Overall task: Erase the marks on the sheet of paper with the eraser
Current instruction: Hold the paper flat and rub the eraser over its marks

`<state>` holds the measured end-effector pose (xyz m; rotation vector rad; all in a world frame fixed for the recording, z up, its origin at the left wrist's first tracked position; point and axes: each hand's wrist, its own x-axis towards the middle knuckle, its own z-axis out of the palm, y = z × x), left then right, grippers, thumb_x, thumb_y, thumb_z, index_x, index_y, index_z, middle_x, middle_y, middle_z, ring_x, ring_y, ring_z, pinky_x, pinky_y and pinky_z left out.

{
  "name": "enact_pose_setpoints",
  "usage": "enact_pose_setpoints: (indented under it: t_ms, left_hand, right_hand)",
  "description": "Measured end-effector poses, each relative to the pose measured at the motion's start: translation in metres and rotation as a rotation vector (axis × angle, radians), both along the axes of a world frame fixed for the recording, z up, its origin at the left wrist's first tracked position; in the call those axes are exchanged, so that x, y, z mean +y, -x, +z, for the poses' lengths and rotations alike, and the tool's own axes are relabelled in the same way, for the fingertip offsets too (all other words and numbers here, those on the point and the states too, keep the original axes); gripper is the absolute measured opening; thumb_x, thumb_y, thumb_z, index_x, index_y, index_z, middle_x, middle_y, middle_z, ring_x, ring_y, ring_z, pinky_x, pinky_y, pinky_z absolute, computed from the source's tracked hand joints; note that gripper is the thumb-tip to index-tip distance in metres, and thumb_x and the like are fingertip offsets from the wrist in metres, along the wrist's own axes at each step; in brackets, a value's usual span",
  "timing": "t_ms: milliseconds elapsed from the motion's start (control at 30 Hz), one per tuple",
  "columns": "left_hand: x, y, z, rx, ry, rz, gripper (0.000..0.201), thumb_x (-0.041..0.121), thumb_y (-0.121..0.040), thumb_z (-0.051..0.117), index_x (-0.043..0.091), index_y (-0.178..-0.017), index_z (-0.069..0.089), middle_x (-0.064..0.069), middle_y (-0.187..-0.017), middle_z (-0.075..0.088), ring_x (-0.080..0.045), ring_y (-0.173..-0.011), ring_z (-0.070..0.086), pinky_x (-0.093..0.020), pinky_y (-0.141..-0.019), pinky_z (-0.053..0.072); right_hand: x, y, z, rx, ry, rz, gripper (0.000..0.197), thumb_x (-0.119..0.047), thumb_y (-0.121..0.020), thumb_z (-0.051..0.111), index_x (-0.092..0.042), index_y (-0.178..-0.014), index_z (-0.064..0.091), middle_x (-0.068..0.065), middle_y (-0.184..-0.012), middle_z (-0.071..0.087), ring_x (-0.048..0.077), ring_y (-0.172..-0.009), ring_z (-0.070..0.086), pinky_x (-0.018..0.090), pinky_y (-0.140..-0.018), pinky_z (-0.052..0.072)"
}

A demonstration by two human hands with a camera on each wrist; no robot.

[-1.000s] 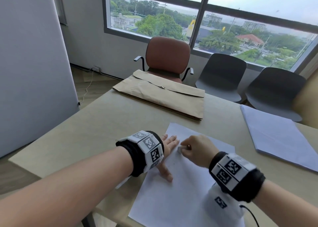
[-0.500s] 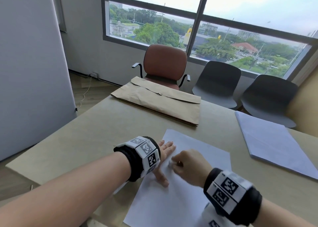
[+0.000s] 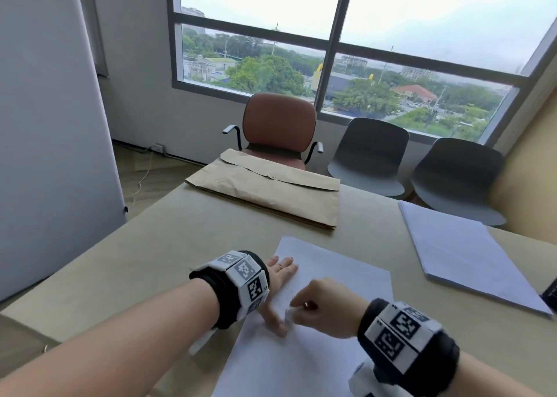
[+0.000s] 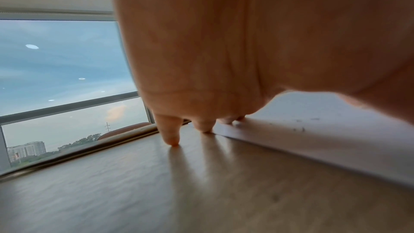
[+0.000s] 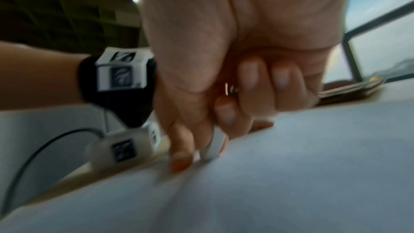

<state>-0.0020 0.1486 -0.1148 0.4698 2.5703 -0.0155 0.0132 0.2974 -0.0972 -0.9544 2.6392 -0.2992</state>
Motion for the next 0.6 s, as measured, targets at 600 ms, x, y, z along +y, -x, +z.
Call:
enact_pose_setpoints:
  t_ms: [600]
  left_hand:
    - [0.040, -0.054, 0.009, -0.105, -0.005, -0.381, 0.084, 0.056, -0.094, 0.036, 0.023, -0.148, -0.019, 0.005, -0.154, -0.029, -0.012, -0.143, -0.022, -0.039, -0.116, -0.012]
  right_hand:
    - [0.060, 0.023, -0.011, -0.711, 1.155, -1.210, 0.028, -0.022, -0.099, 0.034, -0.009, -0.076, 0.046, 0.007, -0.063, 0.040, 0.019, -0.052, 0.040, 0.023, -0.039, 0.044]
